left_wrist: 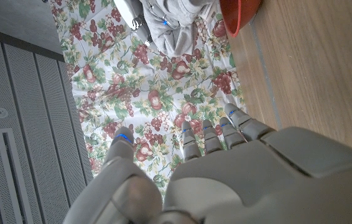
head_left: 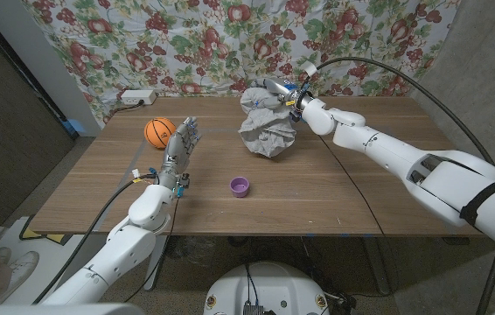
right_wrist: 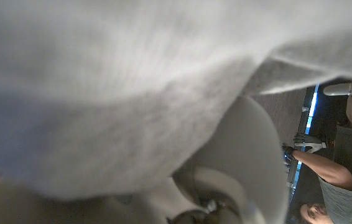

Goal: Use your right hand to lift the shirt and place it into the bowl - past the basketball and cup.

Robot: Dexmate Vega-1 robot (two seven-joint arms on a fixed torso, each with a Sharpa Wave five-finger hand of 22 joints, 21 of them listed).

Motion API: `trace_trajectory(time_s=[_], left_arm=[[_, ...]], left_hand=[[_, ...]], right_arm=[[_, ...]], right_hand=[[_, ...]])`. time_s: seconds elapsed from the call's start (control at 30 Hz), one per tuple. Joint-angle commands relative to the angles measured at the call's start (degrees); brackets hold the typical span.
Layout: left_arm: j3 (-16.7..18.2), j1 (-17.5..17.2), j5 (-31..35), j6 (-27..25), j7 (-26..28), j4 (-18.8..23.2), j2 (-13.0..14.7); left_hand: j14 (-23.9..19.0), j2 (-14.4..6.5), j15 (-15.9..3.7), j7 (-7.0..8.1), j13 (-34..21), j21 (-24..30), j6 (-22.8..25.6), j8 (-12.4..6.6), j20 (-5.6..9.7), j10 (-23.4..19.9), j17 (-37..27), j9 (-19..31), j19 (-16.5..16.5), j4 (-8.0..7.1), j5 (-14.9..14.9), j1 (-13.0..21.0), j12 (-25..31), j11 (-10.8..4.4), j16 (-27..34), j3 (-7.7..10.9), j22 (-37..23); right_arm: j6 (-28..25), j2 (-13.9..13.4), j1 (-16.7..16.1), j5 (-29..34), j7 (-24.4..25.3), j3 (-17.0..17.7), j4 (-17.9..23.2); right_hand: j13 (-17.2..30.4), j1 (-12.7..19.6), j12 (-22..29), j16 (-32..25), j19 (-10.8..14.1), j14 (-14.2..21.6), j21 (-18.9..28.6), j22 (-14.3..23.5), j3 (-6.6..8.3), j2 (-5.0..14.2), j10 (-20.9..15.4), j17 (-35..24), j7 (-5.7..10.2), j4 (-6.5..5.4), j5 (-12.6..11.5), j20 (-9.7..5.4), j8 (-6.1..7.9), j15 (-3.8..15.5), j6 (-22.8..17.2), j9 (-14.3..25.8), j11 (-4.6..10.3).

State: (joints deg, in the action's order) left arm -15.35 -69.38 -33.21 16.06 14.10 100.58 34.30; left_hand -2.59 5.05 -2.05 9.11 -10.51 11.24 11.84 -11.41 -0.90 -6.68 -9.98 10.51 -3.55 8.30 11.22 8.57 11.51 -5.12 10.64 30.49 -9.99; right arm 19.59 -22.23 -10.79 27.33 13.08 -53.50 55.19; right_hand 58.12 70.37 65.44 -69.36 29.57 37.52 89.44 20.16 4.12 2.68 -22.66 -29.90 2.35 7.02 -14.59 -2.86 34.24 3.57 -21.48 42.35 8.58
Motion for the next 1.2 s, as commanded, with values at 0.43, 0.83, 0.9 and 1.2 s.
trace_trajectory(time_s=[0.43, 0.83, 0.9, 1.2], left_arm=[[0.2, -1.1, 1.0, -0.4, 1.5, 1.4, -0.2], [0.3, -1.1, 1.2, -0.9, 2.0, 1.7, -0.3], [0.3, -1.1, 1.1, -1.0, 2.0, 1.7, -0.3], [0.2, -0.3, 0.8, -1.1, 1.3, 0.9, -0.3]], left_hand=[[0.0, -0.4, -0.33, 0.13, -0.2, 0.0, 0.8, 0.07, 0.43, 0.0, -0.3, 0.3, -0.3, -0.06, -0.1, 0.1, -0.1, 0.09, 0.1, 0.5, -0.2], [0.0, -0.4, -0.24, 0.13, -0.2, 0.0, 0.8, 0.08, 0.46, -0.1, -0.3, 0.3, -0.3, -0.05, -0.1, 0.1, -0.1, 0.1, 0.1, 0.51, -0.2], [0.0, -0.4, -0.24, 0.13, -0.2, 0.0, 0.8, 0.09, 0.46, -0.1, -0.3, 0.3, -0.3, -0.04, -0.1, 0.1, -0.1, 0.1, 0.1, 0.51, -0.2], [0.0, -0.4, -0.21, 0.2, -0.2, 0.0, 0.8, 0.1, 0.45, -0.1, -0.3, 0.3, -0.3, -0.04, -0.1, 0.1, -0.1, 0.18, 0.1, 0.51, -0.2]], right_arm=[[1.8, 2.9, 2.8, -1.0, 2.7, -2.5, -7.7], [3.5, 5.1, 4.9, -1.5, 4.1, -4.3, -13.2], [3.6, 5.3, 5.2, -1.5, 4.3, -4.6, -13.8], [3.2, 5.8, 5.8, -1.6, 5.5, -5.8, -15.5]], right_hand=[[-0.2, 5.6, 0.3, -0.8, -0.2, -0.5, 0.5, 0.0, 0.14, 6.22, 0.3, 0.1, -0.09, -0.08, 0.2, -9.16, -0.26, 9.29, 0.0, 0.2, 0.07], [-0.6, 5.1, 0.0, -0.8, -1.6, -1.2, -0.3, -0.5, 0.12, 6.3, 1.0, 0.7, 0.06, -0.36, 0.3, -8.84, -0.58, 9.35, 0.4, 0.0, 0.08], [-0.8, 5.1, -0.2, -0.5, -2.1, -1.6, -0.6, -0.7, 0.18, 6.35, 1.1, 1.0, 0.03, -0.4, 0.3, -8.82, -0.68, 9.36, 0.4, -0.1, -0.17], [-2.6, 4.2, -1.5, 1.1, -3.8, -3.5, -1.5, -2.0, 0.23, 6.36, 2.4, 2.2, 0.09, -0.82, 0.3, -8.48, -1.75, 9.44, 1.8, -0.7, -0.33]])
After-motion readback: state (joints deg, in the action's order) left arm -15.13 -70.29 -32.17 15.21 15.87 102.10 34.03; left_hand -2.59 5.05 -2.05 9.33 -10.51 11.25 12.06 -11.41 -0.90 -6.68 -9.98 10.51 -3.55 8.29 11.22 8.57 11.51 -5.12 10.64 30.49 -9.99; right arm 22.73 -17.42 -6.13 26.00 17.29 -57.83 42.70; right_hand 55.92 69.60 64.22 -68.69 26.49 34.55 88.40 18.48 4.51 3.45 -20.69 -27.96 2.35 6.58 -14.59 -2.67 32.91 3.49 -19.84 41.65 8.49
